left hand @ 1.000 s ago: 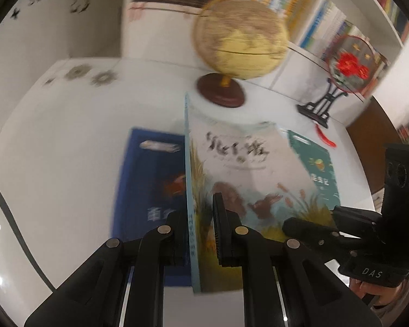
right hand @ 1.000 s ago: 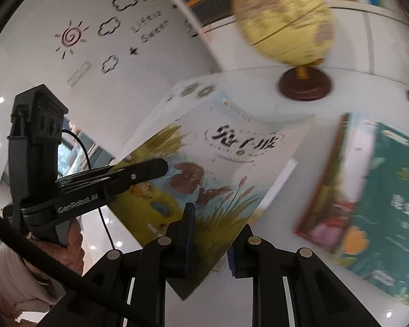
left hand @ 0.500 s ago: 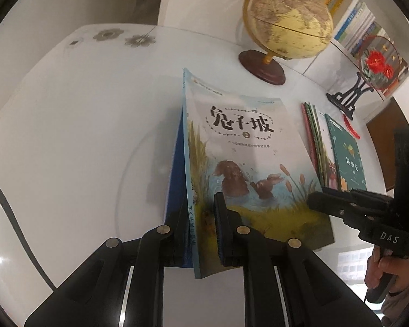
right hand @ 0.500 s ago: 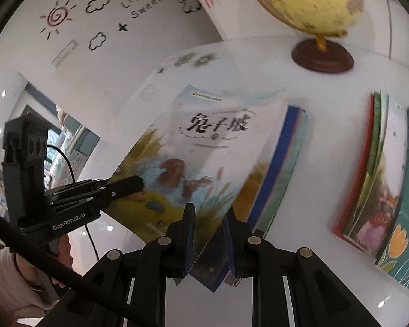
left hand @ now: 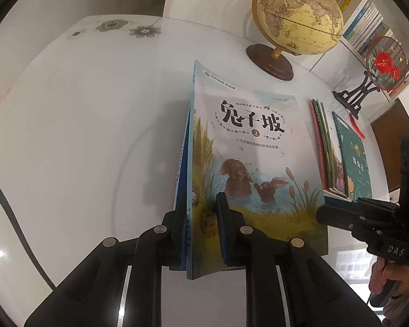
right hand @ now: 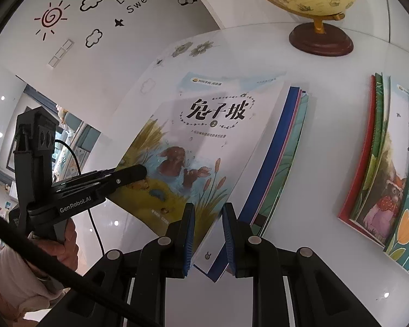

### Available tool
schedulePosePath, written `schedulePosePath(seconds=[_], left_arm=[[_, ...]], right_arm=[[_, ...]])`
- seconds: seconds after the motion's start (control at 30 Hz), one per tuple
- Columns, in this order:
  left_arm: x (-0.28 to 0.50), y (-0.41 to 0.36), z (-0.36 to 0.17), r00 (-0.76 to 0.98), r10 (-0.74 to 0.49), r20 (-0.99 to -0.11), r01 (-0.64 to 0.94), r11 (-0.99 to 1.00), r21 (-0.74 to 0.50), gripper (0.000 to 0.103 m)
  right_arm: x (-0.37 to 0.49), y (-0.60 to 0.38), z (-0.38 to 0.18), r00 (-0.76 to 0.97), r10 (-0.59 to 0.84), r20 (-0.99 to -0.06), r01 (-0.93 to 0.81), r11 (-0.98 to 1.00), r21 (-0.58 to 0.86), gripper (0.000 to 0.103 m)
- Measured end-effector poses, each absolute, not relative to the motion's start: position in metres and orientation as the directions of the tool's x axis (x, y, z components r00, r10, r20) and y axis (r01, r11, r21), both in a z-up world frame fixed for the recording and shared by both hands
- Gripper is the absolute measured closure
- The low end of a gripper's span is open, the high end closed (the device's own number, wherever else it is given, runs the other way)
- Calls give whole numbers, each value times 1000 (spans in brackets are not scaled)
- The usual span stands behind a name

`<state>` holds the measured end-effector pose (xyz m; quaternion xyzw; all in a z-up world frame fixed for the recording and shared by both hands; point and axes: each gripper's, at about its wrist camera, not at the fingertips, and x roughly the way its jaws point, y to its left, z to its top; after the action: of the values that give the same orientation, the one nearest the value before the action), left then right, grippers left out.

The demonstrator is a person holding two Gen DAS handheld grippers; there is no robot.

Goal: Organize books

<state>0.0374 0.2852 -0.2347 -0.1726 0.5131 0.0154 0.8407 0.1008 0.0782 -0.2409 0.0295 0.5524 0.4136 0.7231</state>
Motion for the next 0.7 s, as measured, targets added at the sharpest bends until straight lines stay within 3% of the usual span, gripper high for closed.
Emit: schedulePosePath(seconds=[0.23,0.57,0.63,0.7], left_arm=[[40,282,-237,463,-153,-873,-201,941,-271,87],[47,283,-242,412,-136,-901,-216,946,-241,71],[47,286,-241,402,-128,-907,-237,942,-238,70],[48,289,-241,372,-89,-924,-267,943,-198,69]], right_arm=[[100,77,-243,47,617,-786,-557,669,492,83],[100,77,-247,32,597,-801,-532,689,492,81],[102,76,-250,21,591,-807,-506,702,501,73],[103,72,-251,23,597,-802,-477,711,516,52]])
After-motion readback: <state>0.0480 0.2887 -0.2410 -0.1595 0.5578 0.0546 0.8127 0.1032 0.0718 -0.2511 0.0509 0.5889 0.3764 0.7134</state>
